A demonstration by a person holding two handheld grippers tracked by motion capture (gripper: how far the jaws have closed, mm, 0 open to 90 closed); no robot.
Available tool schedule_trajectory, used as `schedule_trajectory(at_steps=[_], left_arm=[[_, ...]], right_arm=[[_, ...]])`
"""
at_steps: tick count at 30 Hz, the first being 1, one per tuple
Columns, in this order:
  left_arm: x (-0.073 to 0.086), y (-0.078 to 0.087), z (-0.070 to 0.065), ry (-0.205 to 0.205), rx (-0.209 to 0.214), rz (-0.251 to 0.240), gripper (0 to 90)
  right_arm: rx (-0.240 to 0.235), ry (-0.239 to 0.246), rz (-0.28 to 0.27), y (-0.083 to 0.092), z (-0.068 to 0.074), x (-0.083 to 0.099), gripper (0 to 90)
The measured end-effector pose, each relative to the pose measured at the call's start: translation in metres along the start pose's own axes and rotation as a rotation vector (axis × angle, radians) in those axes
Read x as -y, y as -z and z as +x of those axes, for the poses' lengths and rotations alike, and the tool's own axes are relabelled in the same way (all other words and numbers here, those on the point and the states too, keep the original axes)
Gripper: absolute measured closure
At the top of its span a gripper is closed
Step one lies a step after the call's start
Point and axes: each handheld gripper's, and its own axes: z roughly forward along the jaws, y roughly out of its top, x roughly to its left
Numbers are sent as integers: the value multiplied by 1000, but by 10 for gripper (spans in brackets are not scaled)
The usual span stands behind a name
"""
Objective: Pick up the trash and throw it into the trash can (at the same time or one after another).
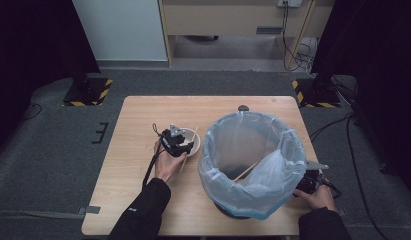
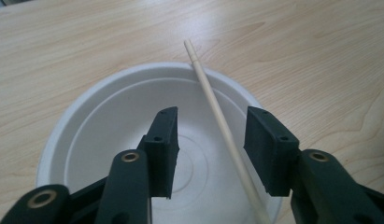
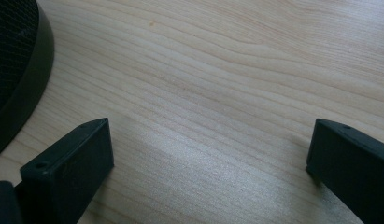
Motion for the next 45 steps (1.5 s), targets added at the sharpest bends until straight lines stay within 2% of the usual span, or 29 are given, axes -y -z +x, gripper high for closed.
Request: schedule_trajectory(at_steps=[8, 20, 23, 29, 36, 41, 45], left_arm=[[3, -3, 0, 3, 12, 29, 657], [4, -2, 5, 42, 12, 50, 821], [6, -2, 6, 56, 19, 54, 841], [6, 2, 8, 56, 22, 56, 850], [0, 16, 10, 48, 30, 19, 851], [-8, 36, 12, 37, 37, -30, 851], [-12, 56, 14, 37, 64, -81, 850]], right_arm=[[0, 0, 0, 0, 0, 0, 8], [0, 0, 0, 0, 0, 0, 8], [0, 0, 0, 0, 0, 0, 8], [0, 0, 0, 0, 0, 0, 8], [0, 0, 0, 0, 0, 0, 8], [0, 0, 0, 0, 0, 0, 8], [0, 0, 0, 0, 0, 0, 8]])
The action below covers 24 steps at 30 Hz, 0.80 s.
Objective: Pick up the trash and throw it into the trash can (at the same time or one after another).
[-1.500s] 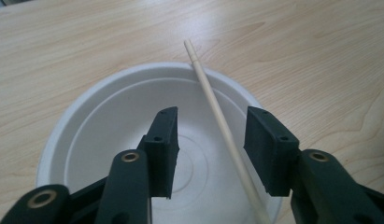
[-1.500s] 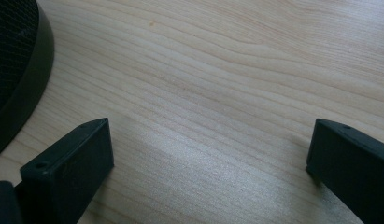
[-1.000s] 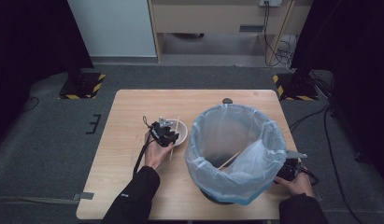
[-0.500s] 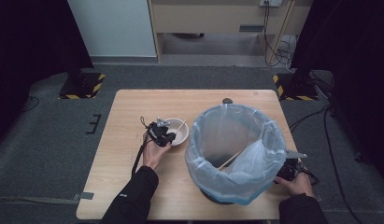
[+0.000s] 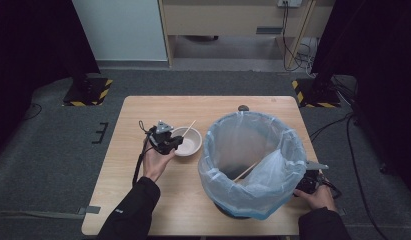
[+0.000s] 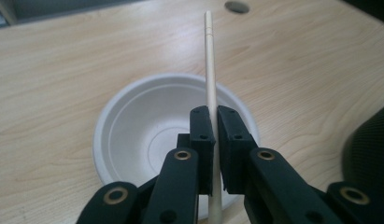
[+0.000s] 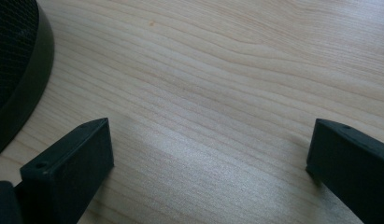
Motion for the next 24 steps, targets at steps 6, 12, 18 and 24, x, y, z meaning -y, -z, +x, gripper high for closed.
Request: schedule_trajectory(at_steps=[6, 12, 18, 24], left_arm=[[-15, 30, 0, 27, 39, -113, 850], [-33, 57, -9, -7, 55, -212, 850], [-44, 80, -20, -20, 85, -302, 850], [-53, 96, -33, -63, 97, -362, 850]], right_arm=[[0, 0, 0, 0, 0, 0, 8], [0, 0, 0, 0, 0, 0, 8], [0, 0, 0, 0, 0, 0, 8], [0, 1, 0, 0, 0, 0, 8]])
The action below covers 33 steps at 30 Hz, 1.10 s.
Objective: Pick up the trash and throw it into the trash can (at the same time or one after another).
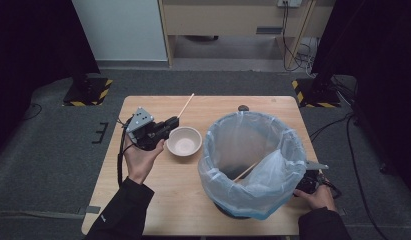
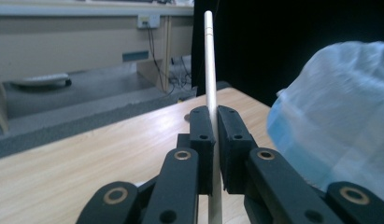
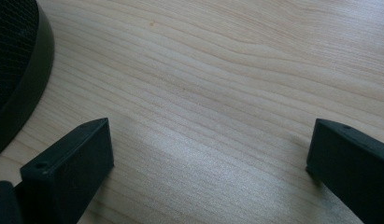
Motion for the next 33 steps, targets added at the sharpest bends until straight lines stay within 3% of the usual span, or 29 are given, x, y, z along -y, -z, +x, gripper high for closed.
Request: schedule_trajectory(at_steps=[16, 33], left_arm=[[-24, 26, -20, -43, 39, -127, 850], [-36, 40, -36, -72, 76, -210, 850]], right_arm=[[0, 0, 0, 0, 0, 0, 8], [0, 0, 0, 0, 0, 0, 8]])
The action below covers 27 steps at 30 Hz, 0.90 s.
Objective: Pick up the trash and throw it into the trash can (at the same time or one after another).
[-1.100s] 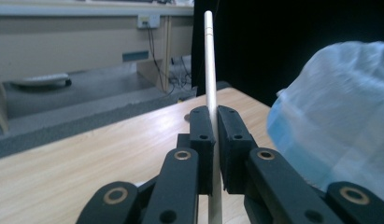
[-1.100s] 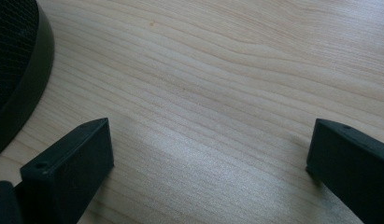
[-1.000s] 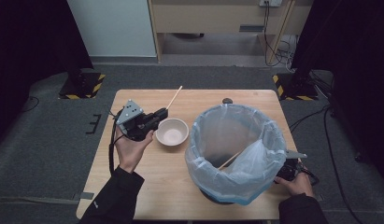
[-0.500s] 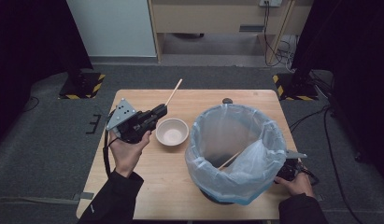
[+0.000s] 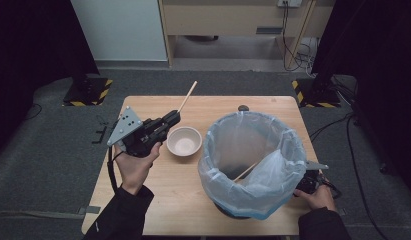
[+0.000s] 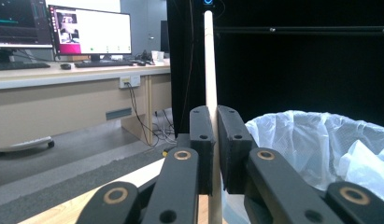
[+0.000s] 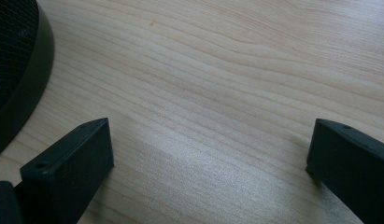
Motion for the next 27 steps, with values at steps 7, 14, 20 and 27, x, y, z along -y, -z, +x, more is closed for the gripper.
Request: schedule_trajectory(at_steps=[7, 14, 20, 27], left_arm=[[-7, 4, -6, -4, 18, -36, 850], [-14, 2, -16, -23, 42, -63, 850], [-20, -3, -24, -22, 65, -81, 850], [-35, -14, -42, -44, 106, -111, 850]], right_arm=[[0, 0, 0, 0, 0, 0, 8], [0, 0, 0, 0, 0, 0, 8], [0, 0, 0, 0, 0, 0, 8], [0, 0, 0, 0, 0, 0, 8]])
